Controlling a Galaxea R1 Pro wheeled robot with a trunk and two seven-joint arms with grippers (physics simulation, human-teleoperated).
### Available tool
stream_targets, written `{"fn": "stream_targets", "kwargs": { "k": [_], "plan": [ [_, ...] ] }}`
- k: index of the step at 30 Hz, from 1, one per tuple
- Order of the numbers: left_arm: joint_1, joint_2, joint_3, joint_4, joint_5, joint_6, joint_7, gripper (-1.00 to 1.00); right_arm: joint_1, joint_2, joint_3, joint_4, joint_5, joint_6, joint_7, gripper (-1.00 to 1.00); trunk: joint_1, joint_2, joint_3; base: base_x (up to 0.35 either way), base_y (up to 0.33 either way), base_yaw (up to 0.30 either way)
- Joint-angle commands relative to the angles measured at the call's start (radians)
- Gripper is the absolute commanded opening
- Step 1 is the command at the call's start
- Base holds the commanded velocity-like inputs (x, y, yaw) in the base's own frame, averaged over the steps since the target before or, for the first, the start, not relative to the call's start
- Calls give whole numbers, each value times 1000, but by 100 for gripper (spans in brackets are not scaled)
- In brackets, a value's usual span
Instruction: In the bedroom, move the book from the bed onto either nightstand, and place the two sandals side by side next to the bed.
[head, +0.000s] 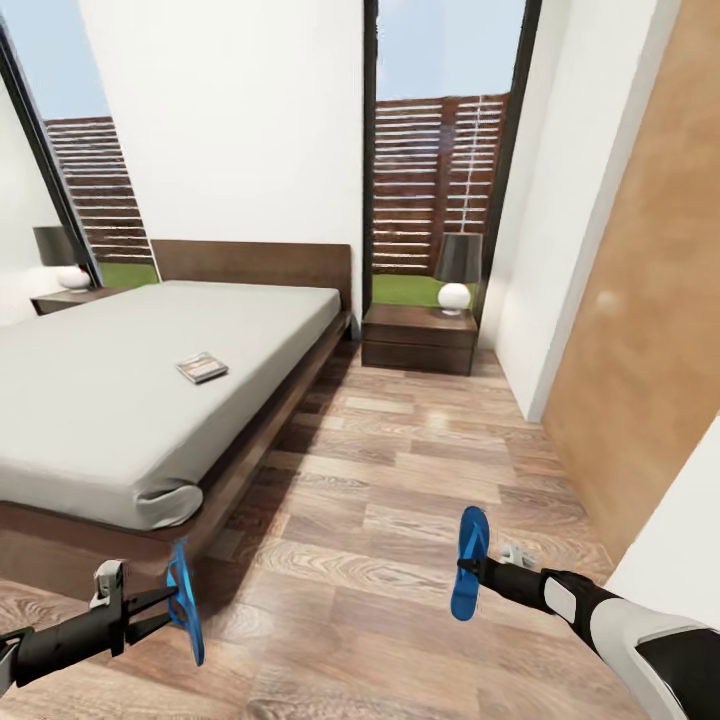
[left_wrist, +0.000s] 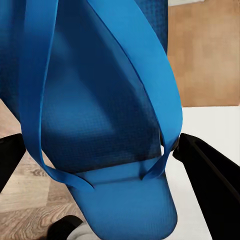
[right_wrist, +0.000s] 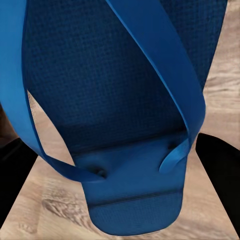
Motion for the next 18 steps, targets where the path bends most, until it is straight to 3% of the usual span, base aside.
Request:
{"fn": "stream_targets", "kwargs": {
  "k": [1, 18],
  "plan": [
    [-1, 0, 1, 0, 0, 10, -3, -100, -1, 0, 4, 2, -13, 5, 6, -100, 0, 0, -1, 78, 0, 233],
    [-1, 0, 1, 1, 0, 10, -3, -100, -1, 0, 4, 2, -13, 5, 6, -100, 0, 0, -1, 111, -47, 233]
  ]
}}
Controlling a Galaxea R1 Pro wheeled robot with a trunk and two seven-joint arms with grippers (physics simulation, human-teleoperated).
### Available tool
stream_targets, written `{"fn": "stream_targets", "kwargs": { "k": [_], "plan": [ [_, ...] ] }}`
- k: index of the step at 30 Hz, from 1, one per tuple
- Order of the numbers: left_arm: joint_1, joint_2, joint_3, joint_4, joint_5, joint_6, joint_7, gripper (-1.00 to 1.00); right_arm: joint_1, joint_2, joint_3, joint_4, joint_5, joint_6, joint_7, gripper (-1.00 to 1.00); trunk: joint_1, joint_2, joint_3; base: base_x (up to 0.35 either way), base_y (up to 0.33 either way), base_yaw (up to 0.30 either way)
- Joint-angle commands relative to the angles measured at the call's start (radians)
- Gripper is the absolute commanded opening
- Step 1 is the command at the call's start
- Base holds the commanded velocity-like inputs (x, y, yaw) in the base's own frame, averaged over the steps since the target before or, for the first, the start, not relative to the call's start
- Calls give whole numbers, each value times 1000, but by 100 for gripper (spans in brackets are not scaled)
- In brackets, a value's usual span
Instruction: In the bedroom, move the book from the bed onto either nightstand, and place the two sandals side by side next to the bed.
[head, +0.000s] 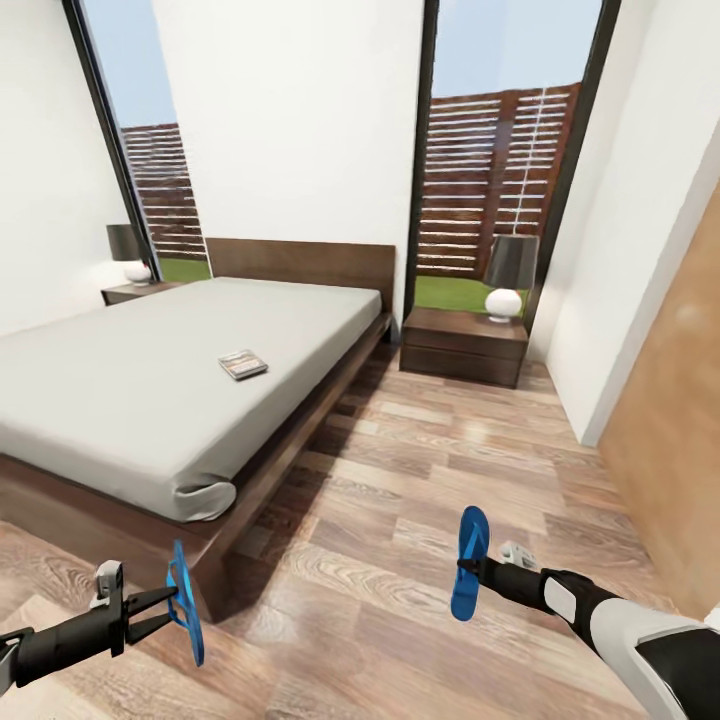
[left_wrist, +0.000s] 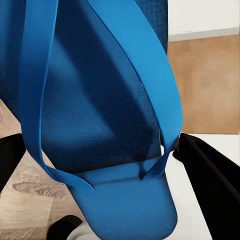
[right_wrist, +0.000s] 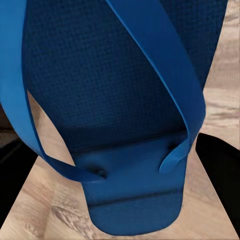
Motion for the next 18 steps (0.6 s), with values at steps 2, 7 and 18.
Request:
{"fn": "stream_targets", "kwargs": {
  "k": [2, 7, 18],
  "plan": [
    [-1, 0, 1, 0, -1, 10, -3, -100, -1, 0, 4, 2, -13, 5, 6, -100, 0, 0, -1, 153, -106, 233],
    [-1, 0, 1, 0, -1, 10, -3, -100, -1, 0, 4, 2, -13, 5, 6, -100, 0, 0, -1, 156, -111, 233],
    [-1, 0, 1, 0, -1, 10, -2, -100, -1, 0, 4, 2, -13, 5, 6, -100, 0, 0, -1, 159, -124, 233]
  ]
}}
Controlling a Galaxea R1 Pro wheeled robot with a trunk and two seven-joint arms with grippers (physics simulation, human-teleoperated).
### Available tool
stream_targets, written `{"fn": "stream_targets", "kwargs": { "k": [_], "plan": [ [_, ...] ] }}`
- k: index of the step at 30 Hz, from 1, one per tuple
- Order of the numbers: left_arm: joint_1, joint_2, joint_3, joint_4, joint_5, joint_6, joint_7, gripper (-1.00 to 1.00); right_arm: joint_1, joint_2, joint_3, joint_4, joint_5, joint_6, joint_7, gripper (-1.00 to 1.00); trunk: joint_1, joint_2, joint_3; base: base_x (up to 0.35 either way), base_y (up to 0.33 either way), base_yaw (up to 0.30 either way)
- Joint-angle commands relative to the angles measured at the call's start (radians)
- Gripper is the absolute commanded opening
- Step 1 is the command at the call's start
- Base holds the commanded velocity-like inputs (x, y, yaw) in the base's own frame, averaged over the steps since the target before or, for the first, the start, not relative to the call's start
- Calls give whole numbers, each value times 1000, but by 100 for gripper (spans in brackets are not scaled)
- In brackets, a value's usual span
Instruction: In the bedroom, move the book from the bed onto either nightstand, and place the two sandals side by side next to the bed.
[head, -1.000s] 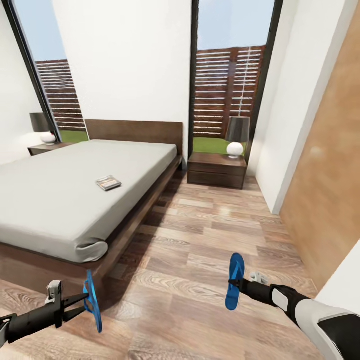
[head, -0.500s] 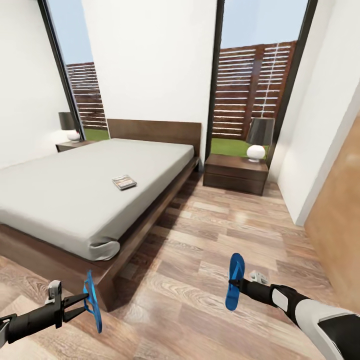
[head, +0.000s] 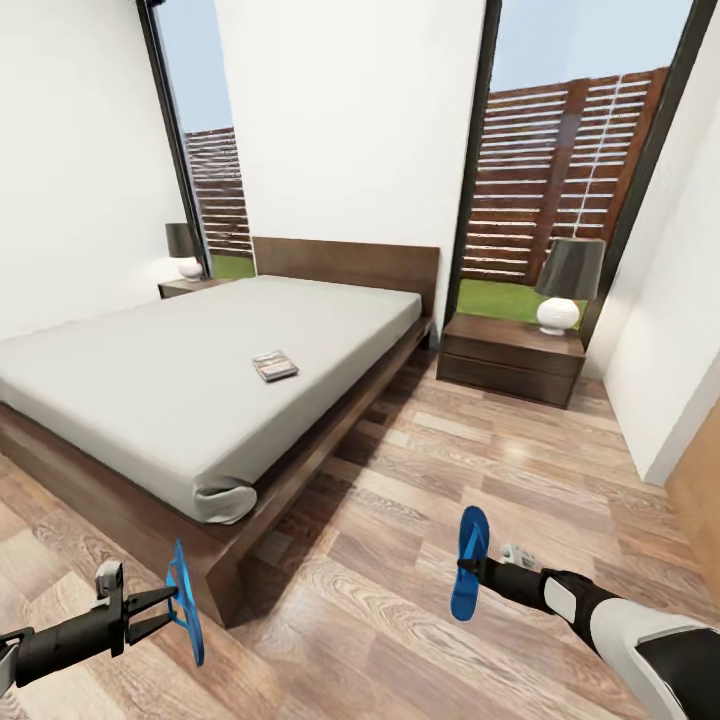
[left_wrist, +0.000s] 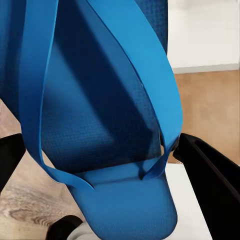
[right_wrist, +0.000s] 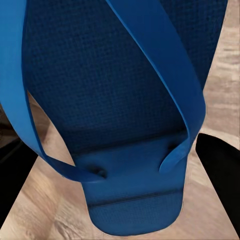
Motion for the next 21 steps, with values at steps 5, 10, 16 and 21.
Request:
{"fn": "stream_targets", "kwargs": {
  "k": [5, 10, 16, 21],
  "plan": [
    [-1, 0, 1, 0, -1, 10, -3, -100, -1, 0, 4, 2, -13, 5, 6, -100, 0, 0, -1, 160, -138, 233],
    [-1, 0, 1, 0, -1, 10, -3, -100, -1, 0, 4, 2, -13, 5, 6, -100, 0, 0, -1, 162, -139, 233],
    [-1, 0, 1, 0, -1, 10, -3, -100, -1, 0, 4, 2, -13, 5, 6, -100, 0, 0, -1, 173, -137, 233],
    [-1, 0, 1, 0, -1, 10, -3, -100, -1, 0, 4, 2, -13, 5, 7, -100, 0, 0, -1, 176, -142, 199]
  ]
}}
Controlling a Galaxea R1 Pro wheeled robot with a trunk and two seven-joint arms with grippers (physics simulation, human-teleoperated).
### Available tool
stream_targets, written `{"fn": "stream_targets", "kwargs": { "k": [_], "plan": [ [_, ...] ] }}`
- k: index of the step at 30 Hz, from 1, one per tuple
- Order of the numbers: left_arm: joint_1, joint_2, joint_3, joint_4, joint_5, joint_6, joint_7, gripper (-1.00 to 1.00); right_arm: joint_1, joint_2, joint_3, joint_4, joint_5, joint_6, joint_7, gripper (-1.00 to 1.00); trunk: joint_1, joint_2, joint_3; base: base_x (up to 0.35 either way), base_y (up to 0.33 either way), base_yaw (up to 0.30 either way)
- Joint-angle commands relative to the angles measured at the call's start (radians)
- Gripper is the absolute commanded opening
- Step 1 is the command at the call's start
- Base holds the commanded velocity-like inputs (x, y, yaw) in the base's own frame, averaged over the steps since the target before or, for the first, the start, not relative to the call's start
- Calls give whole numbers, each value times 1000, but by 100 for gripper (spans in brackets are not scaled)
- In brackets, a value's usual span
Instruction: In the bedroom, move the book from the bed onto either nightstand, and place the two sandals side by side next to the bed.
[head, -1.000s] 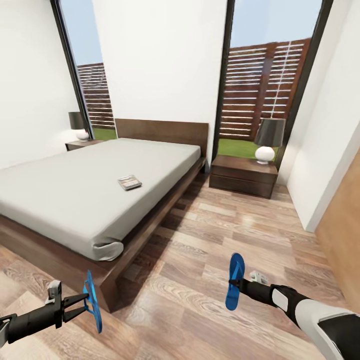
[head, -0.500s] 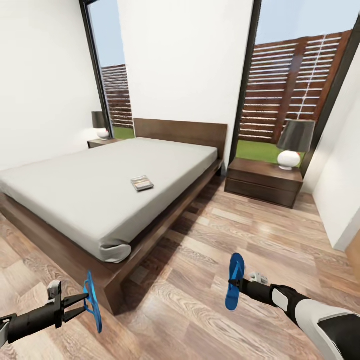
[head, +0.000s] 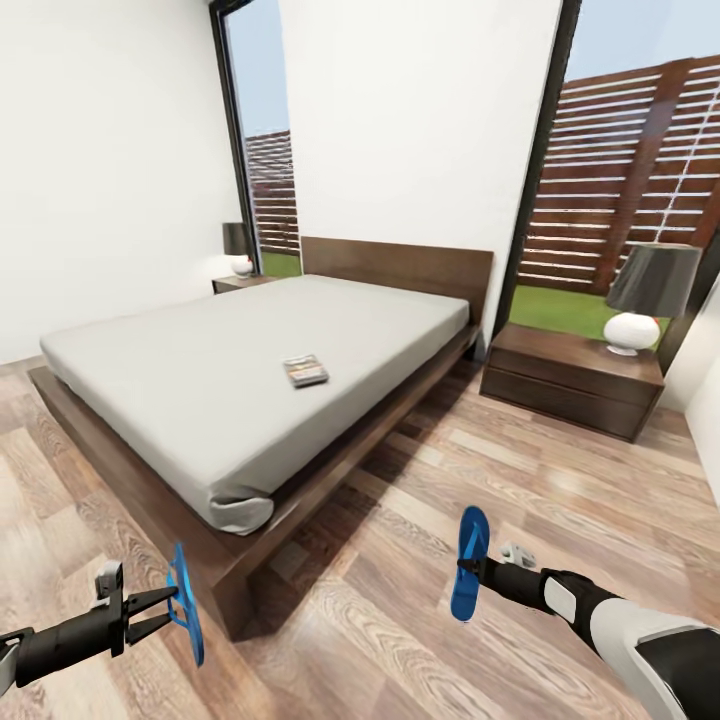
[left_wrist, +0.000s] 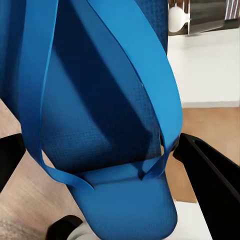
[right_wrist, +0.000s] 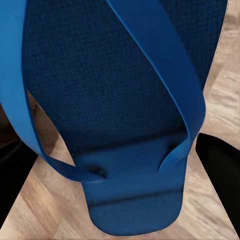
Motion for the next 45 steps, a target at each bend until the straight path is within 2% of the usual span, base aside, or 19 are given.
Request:
{"fn": "stream_targets", "kwargs": {
  "k": [1, 13, 45],
  "plan": [
    [-1, 0, 1, 0, -1, 10, -3, -100, -1, 0, 4, 2, -13, 5, 7, -100, 0, 0, -1, 176, -150, 83],
    [-1, 0, 1, 2, -1, 10, -3, -100, -1, 0, 4, 2, -13, 5, 8, -100, 0, 0, -1, 176, -154, 64],
    [-1, 0, 15, 6, -1, 10, -3, -100, -1, 0, 4, 2, -13, 5, 6, -100, 0, 0, -1, 176, -159, 250]
  ]
}}
